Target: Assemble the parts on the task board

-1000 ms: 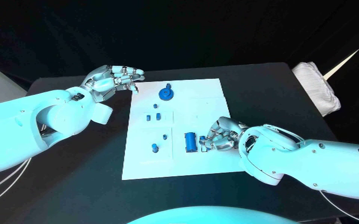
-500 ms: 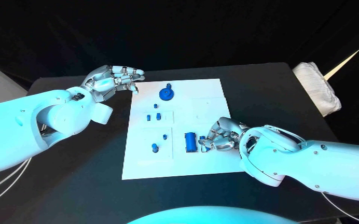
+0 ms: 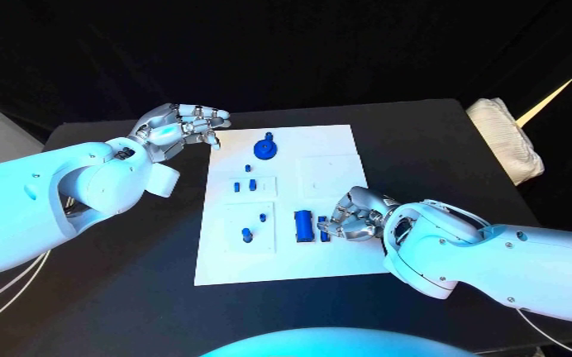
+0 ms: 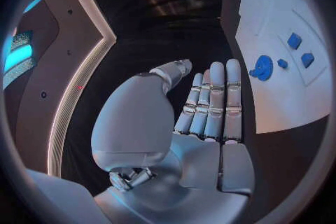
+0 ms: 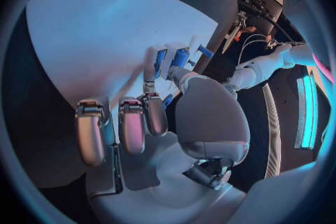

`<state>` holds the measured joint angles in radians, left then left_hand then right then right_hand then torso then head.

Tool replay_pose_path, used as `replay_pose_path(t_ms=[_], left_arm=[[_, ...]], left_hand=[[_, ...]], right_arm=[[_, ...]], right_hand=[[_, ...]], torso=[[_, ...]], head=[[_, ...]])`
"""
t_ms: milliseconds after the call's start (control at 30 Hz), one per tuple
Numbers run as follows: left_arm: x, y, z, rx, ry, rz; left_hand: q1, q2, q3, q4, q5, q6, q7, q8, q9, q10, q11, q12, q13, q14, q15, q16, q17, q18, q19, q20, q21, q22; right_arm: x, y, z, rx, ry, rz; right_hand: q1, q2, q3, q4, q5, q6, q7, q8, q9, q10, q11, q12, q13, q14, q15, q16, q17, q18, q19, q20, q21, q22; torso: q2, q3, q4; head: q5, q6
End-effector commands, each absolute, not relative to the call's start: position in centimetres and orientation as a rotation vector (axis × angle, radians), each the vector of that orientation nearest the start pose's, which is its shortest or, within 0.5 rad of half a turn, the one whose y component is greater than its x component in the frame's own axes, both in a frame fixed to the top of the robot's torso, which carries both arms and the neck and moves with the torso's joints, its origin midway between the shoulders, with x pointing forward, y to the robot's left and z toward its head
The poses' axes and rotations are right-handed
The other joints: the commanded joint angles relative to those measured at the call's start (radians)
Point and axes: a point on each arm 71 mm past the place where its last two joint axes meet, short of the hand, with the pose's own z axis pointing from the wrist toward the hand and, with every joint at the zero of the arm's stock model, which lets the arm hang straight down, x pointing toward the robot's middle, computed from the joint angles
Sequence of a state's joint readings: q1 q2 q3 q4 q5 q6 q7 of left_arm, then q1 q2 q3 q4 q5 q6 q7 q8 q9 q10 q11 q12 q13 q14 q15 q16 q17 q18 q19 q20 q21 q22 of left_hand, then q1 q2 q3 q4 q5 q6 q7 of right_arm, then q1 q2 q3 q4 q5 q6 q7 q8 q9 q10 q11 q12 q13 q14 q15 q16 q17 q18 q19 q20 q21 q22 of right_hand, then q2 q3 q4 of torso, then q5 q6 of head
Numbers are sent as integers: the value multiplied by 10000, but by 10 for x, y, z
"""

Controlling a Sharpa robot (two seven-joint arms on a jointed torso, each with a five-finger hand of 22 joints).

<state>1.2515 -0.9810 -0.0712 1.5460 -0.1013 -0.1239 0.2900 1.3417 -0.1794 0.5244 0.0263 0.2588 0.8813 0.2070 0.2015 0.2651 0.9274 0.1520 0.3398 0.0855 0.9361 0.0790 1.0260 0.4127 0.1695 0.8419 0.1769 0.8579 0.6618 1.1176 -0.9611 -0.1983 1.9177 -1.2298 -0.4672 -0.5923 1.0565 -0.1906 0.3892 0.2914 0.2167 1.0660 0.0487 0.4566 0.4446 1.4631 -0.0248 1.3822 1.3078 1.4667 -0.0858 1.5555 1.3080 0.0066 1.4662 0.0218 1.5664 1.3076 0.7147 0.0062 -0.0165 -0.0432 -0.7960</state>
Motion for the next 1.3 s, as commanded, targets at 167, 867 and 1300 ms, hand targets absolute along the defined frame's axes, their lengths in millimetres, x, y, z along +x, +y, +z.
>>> replay_pose_path(t_ms=[167, 867, 1300], left_arm=[[482, 258, -166, -10127, 15833, -15417], [483, 258, -167, -10122, 15819, -15421], [493, 260, -173, -10259, 14847, -15550]], left_hand=[[25, 67, 12, 45, 60, -11, 18, 1, -15, -57, -6, 64, -9, -57, 9, -42, -12, 144, 74, -25, -46, -14], [41, 75, 26, 48, 67, -19, 24, -1, -26, -67, -2, 74, -13, -59, 11, -42, -17, 143, 91, -27, -60, -24], [-90, -4, -62, 169, 37, -57, 5, -11, -61, -24, -14, 149, -5, -108, 28, -50, -31, 132, 81, -2, -181, -99]], right_arm=[[363, -180, -248, 3105, 20438, 5546], [370, -192, -249, 3225, 20046, 5461], [438, -216, -225, 6891, 17023, 10041]], right_hand=[[-109, 6, -46, -9, -39, 79, -11, -37, -18, 462, -1, 32, 1710, 993, -3, 34, 2419, -66, 1046, -7, 44, 2632], [617, -44, 221, -457, 94, 28, -48, -44, -31, 439, -37, -63, 1692, 981, -34, 3, 2364, -66, 1046, -31, 44, 2632], [1654, -95, 660, -1094, 19, -1144, 541, -649, -229, -1248, 469, -3576, 52, 457, 363, -1211, 611, 640, -61, 313, -3778, 1535]], torso=[[-4, -5, 0], [-11, 3, 7], [-315, -93, -44]], head=[[3, 1], [19, 73], [25, 643]])
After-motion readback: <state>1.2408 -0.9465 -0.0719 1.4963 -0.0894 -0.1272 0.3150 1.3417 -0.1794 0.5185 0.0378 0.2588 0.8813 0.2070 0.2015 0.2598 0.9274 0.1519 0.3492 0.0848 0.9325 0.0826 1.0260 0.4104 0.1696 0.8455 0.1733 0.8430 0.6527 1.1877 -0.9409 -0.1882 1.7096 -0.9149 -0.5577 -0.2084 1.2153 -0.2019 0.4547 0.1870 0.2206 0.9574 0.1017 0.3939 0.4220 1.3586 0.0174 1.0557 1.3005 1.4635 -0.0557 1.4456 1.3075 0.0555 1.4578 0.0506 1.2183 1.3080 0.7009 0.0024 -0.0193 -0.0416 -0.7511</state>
